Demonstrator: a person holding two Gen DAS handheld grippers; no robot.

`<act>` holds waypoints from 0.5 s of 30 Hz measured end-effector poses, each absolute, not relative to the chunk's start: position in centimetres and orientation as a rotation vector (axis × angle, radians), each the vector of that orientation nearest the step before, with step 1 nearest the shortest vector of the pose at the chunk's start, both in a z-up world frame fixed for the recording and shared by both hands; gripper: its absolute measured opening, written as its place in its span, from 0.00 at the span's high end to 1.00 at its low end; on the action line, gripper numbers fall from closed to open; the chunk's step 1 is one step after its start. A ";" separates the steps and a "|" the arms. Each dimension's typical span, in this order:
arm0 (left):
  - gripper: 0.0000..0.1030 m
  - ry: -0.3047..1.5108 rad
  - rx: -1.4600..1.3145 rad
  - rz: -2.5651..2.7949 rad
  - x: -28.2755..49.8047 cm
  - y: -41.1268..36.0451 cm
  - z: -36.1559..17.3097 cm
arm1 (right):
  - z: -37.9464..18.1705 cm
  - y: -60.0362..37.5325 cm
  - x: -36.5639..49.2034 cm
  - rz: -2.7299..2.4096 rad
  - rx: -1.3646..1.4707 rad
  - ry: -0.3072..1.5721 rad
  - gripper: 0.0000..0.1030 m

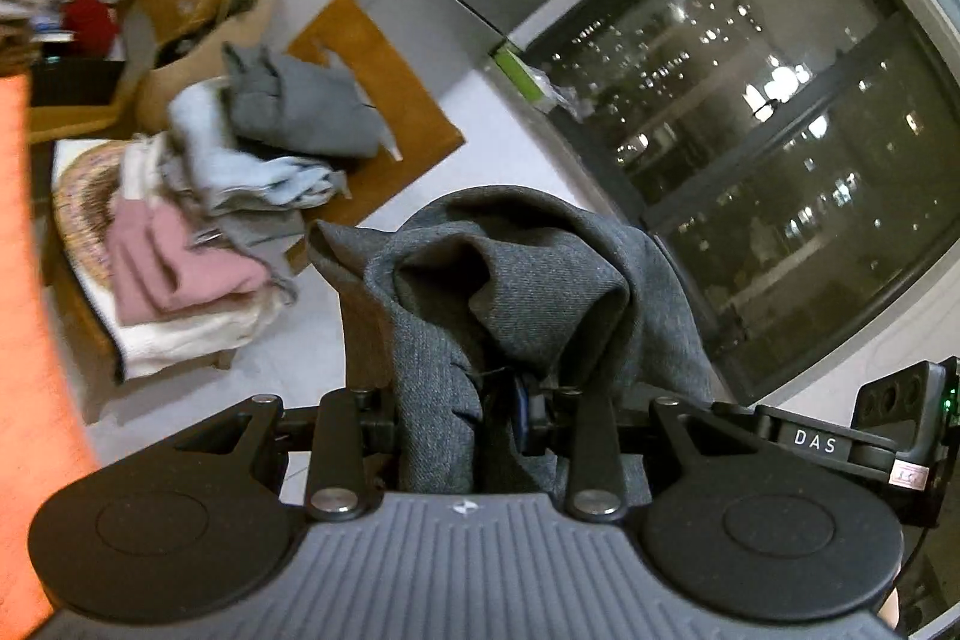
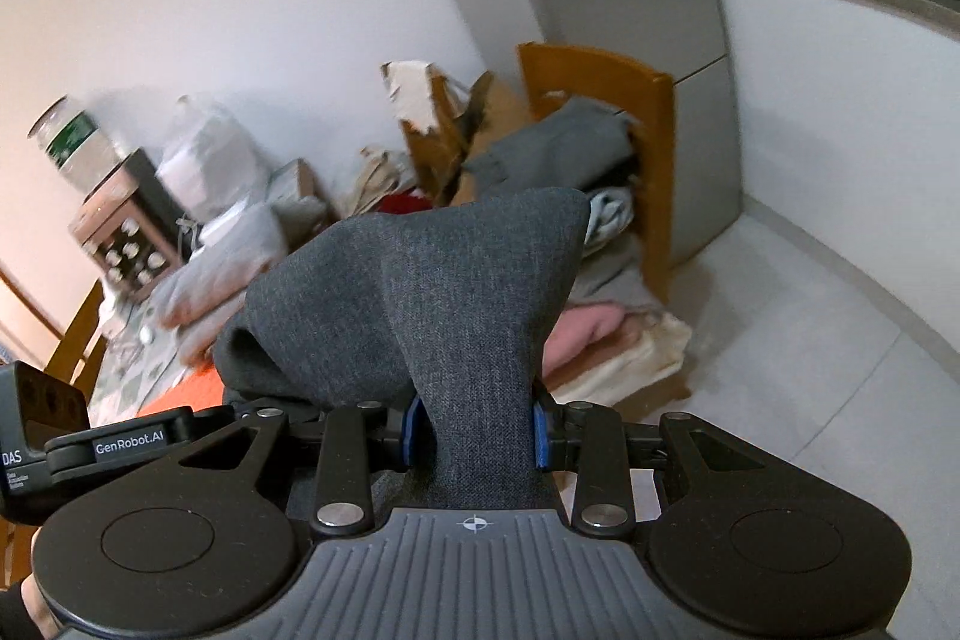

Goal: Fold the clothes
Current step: 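Carry the folded trousers with both grippers toward the clothes-piled chair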

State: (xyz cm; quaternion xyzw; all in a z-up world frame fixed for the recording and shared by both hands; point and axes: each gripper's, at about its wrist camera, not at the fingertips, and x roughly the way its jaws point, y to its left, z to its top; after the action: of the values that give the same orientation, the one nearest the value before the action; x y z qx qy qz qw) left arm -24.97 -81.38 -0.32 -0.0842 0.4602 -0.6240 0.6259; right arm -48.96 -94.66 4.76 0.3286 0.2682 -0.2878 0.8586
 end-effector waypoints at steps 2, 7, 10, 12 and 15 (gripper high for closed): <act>0.65 1.046 -0.183 -1.431 -25.4 -85.2 -0.4 | 4.5 -97.9 -49.1 -0.601 0.692 0.562 0.64; 0.65 1.003 -0.179 -1.403 -24.6 -93.5 -1.1 | 3.8 -106.3 -47.3 -0.564 0.682 0.569 0.64; 0.65 0.981 -0.199 -1.370 -23.1 -97.9 -1.3 | 3.8 -111.6 -45.7 -0.530 0.677 0.576 0.64; 0.65 0.982 -0.219 -1.334 -22.0 -100.5 -1.2 | 4.0 -114.7 -44.2 -0.507 0.677 0.587 0.64; 0.65 0.965 -0.230 -1.275 -20.4 -104.0 -0.8 | 4.3 -119.6 -41.5 -0.447 0.672 0.602 0.64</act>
State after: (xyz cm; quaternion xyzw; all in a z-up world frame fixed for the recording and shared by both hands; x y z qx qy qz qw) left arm -20.37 -103.96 -0.83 -0.1027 0.4318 -0.5705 0.6910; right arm -41.51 -119.59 4.31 0.3221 0.2886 -0.2140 0.8759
